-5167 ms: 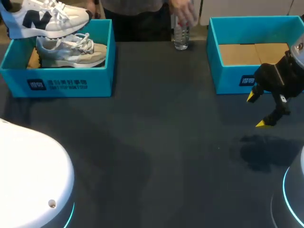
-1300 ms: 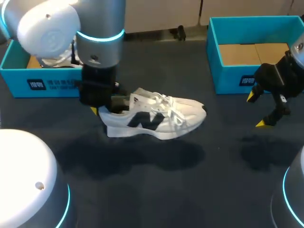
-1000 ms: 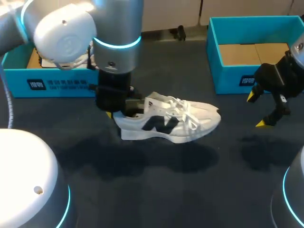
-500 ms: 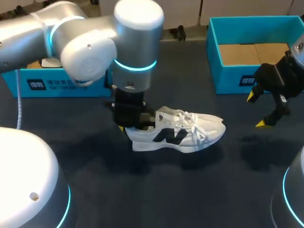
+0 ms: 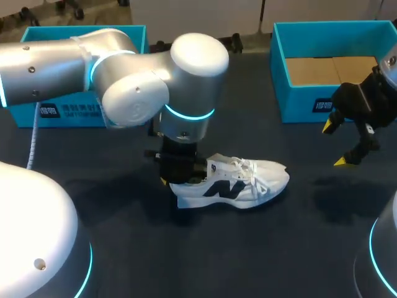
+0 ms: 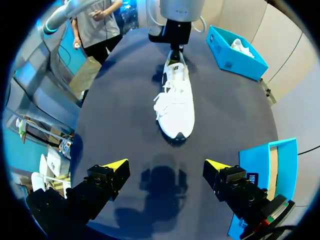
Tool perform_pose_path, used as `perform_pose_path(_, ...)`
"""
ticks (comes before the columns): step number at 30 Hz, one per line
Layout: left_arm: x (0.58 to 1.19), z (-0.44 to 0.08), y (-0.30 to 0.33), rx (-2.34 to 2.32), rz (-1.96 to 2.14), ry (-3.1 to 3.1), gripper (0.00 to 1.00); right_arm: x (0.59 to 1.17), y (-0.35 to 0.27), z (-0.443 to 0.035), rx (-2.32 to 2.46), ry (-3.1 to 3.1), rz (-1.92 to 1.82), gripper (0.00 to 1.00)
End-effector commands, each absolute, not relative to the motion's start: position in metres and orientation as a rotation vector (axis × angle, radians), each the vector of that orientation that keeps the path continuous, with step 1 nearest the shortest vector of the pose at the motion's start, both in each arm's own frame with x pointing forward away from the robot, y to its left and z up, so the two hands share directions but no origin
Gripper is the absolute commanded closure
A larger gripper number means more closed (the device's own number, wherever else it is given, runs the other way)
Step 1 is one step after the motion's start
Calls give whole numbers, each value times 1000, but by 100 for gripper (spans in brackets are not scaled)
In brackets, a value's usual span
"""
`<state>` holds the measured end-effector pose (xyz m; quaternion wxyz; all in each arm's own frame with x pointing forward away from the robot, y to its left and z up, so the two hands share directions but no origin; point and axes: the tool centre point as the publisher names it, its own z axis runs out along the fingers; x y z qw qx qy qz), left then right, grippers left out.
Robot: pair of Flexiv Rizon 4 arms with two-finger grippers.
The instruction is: Take the shoe out of the shoebox, open the shoe tongue, remove and reinsert the insole, then place the shoe into the shoebox
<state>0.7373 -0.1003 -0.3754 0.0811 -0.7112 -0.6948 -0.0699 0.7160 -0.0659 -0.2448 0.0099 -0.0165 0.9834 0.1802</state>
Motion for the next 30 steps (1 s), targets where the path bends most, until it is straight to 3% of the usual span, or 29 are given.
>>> perform_pose_path(1, 733, -381, -105, -2115, -242, -2071, 100, 716, -65, -246, -50, 3070, 559, 0)
perform_pose_path(7, 728, -390, -103, -2105, -239, -2047, 98, 716, -65, -246, -50, 3070, 559, 0)
perform_pose_path(12, 726, -393, -101, -2088, -241, -2035, 44, 716, -65, -246, -50, 3070, 559, 0)
perform_pose_path(13, 725, -392, -100, -2089, -242, -2035, 15, 716, -65, -246, -50, 3070, 559, 0)
perform_pose_path(15, 723, -388, -99, -2092, -238, -2033, 0, 716, -65, -246, -50, 3070, 559, 0)
perform_pose_path(30, 715, -322, -96, -2197, -84, -2047, 0, 716, -65, -246, -50, 3070, 559, 0)
